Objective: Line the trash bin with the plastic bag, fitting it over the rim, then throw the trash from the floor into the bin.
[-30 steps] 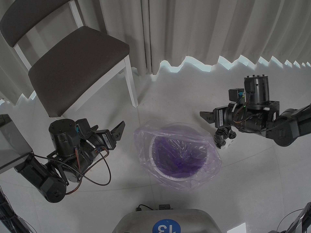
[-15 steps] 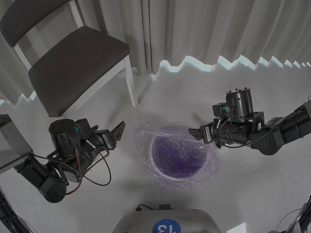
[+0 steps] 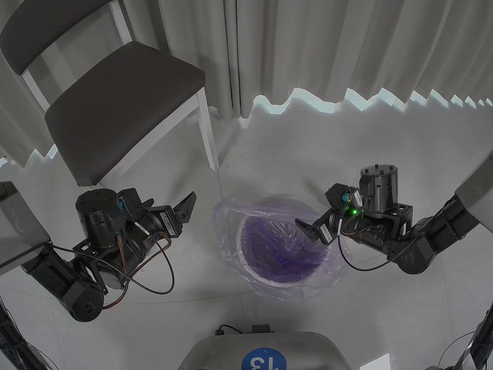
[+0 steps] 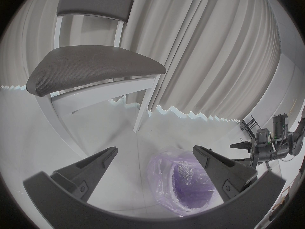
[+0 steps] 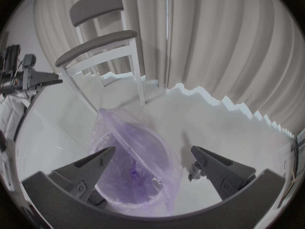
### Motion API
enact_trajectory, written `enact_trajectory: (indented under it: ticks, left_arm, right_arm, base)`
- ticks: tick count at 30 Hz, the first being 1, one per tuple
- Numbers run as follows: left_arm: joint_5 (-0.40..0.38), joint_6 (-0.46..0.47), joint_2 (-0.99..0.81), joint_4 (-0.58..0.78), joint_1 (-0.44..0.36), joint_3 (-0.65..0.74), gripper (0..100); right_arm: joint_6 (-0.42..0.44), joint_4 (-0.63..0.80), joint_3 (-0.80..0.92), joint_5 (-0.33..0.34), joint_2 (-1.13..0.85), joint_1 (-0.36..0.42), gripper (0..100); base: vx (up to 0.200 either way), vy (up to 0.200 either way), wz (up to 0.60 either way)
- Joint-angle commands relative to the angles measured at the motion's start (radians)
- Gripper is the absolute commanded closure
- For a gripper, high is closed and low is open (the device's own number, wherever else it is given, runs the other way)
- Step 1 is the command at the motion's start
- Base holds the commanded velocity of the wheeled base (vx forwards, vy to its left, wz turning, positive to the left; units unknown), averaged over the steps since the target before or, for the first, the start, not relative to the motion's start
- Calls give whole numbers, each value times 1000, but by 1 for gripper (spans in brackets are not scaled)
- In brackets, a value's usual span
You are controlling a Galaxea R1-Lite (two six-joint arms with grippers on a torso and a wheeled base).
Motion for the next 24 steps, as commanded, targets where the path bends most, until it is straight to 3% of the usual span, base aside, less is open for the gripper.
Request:
enact_trajectory:
  ticks: [1,24]
  left_arm:
    - [0,-1,-9,1,3,0,0]
    - [-1,-1,-12,1,8,0,0]
  right_arm:
    - [-22,-20,34,23,69,-14,0]
    - [-50,-20,-52,45,173,-108,0]
  base:
    - [0,0,0]
    - [0,0,0]
